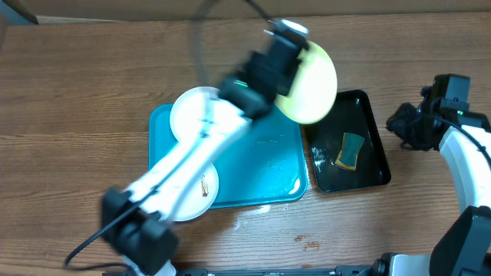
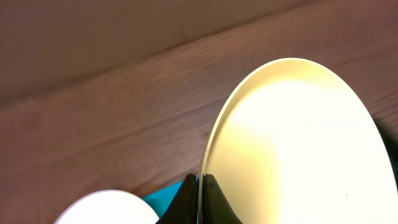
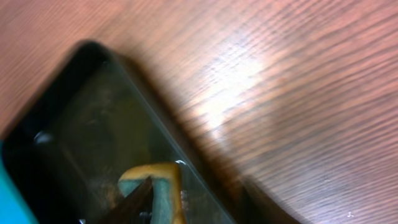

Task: Clean dirty plates on tray and stack at the side
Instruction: 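Carry the yellow plate left and set it on the table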

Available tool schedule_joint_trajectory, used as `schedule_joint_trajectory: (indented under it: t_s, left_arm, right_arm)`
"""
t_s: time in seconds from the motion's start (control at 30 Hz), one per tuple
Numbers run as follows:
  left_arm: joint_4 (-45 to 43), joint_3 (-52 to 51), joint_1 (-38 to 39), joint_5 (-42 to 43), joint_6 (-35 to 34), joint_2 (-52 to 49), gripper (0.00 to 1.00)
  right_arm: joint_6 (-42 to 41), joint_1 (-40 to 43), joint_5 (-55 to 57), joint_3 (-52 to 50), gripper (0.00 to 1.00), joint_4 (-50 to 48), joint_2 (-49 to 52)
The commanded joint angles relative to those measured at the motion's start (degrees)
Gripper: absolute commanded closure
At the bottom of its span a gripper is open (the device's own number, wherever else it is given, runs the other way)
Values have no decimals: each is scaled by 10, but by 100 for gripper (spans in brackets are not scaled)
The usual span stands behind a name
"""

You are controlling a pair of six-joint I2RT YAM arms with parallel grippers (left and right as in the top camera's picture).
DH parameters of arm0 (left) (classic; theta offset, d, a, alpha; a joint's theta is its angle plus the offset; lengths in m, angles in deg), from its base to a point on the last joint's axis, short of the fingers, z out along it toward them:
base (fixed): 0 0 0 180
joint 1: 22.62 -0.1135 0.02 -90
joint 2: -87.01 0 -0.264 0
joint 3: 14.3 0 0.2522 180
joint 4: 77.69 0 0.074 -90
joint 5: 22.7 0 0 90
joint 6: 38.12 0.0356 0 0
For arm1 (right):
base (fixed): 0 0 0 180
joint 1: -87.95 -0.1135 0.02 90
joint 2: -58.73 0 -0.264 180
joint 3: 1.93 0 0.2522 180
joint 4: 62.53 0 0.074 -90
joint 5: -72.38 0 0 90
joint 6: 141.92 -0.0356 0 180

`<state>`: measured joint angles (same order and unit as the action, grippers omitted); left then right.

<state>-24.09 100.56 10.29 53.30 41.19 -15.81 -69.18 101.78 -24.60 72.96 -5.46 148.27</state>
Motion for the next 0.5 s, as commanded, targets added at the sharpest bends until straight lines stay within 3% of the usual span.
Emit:
schedule_joint_trajectory:
  t_s: [0.0,0.17,0.47]
  left_arm:
    - [24,27,-103,202,-70,74,96]
    - [95,27,-248,264,-78,82,96]
    - [167,26,-447,263,-78,43,96]
  right_arm:
    - [-25,-1,38,-27,81,-10,5]
    - [-64,-2,46,-50,85,-17,5]
    - [-70,-3,43,-64,85,25,5]
